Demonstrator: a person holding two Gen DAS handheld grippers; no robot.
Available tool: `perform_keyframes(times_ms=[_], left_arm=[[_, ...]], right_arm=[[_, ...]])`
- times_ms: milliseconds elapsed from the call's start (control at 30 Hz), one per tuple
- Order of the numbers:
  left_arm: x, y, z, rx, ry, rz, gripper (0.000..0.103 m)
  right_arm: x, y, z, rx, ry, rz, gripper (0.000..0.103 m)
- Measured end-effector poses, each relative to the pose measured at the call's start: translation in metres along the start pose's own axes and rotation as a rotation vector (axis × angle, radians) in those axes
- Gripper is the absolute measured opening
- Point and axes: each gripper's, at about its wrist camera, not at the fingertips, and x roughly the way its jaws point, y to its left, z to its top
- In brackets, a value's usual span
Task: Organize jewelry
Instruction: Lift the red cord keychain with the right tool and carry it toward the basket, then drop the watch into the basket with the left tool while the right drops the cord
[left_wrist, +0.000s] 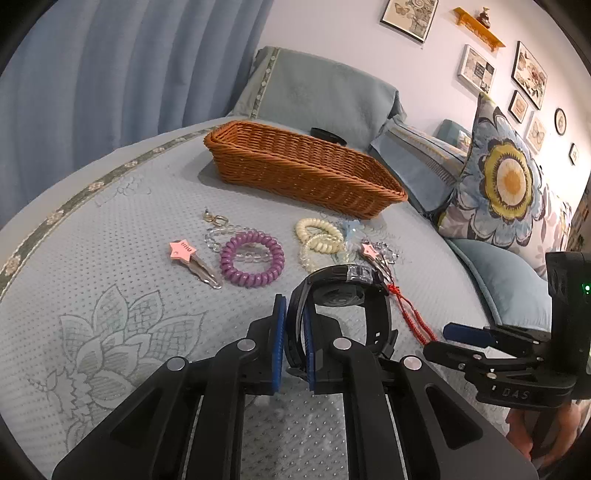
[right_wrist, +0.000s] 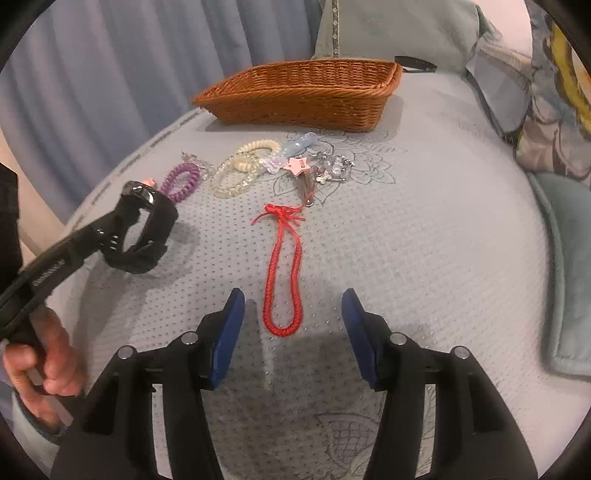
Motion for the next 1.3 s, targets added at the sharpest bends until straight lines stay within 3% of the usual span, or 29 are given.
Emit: perform_keyframes(times_ms=[67, 100, 167, 200, 233, 400, 567, 833, 1067, 1300], left_arm=[[0.0, 0.002, -0.001, -0.003, 0.002, 0.002, 0.008], [0.0, 0.003, -0.001, -0.006, 0.003, 0.002, 0.008], [0.001, 0.005, -0.001, -0.009, 0.003, 0.002, 0.008], [0.0, 0.004, -0.001, -0.008, 0.001, 0.002, 0.008], [-0.001, 0.005, -0.001, -0.008, 0.0, 0.001, 0.008], [-0.012, 0.004, 0.004, -0.009, -0.032, -0.014, 0.008], [-0.024, -0.001, 0.026, -0.014, -0.074, -0.04, 0.008], [-0.006, -0.023, 0.108, 0.082, -0.15, -0.017, 0.008], [0.069, -0.024, 0.173, 0.078, -0.113, -0.005, 0.008], [0.137, -0.02, 0.186, 0.054, -0.008, 0.029, 0.008]], right_arm=[[0.006, 0.005, 0.002, -0.021, 0.029, -0.019, 0.05], [0.01, 0.009, 0.002, -0.037, 0.041, -0.036, 0.045], [0.011, 0.02, 0.001, -0.084, 0.031, -0.06, 0.027], [0.011, 0.026, 0.001, -0.108, 0.026, -0.058, 0.009], [0.01, 0.03, 0.001, -0.111, 0.023, -0.049, 0.007], [0.0, 0.031, 0.008, -0.076, -0.047, -0.007, 0.007], [-0.03, 0.023, 0.035, -0.057, -0.144, 0.015, 0.007], [-0.051, 0.002, 0.12, -0.031, -0.315, 0.022, 0.007], [0.008, -0.039, 0.199, 0.024, -0.283, 0.013, 0.007], [0.069, -0.062, 0.222, 0.053, -0.164, -0.007, 0.007]])
